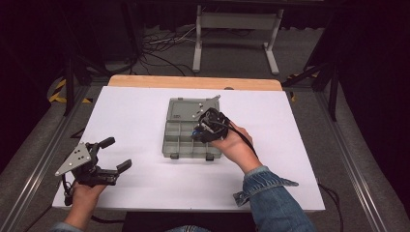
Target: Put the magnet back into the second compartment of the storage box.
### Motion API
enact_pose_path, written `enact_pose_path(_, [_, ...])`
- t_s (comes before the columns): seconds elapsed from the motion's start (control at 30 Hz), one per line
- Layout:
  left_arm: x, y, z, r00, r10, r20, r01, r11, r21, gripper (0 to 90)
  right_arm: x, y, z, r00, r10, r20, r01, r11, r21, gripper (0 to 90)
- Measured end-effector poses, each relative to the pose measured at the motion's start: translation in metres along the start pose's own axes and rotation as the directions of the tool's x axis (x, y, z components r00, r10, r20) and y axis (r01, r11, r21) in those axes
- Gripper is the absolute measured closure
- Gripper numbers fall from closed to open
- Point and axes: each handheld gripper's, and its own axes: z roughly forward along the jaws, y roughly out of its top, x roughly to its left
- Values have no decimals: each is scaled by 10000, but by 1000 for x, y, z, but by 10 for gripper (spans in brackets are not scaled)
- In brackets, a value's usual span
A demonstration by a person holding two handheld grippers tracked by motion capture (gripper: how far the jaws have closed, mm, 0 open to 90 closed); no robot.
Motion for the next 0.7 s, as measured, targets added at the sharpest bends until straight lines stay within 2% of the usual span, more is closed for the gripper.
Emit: enact_pose_path(0.7, [1, 0, 0, 10000, 67, -21, -67, 10000, -3, 18, -31, 9, 18, 9970, 588, 504, -593, 9982, 90, 626])
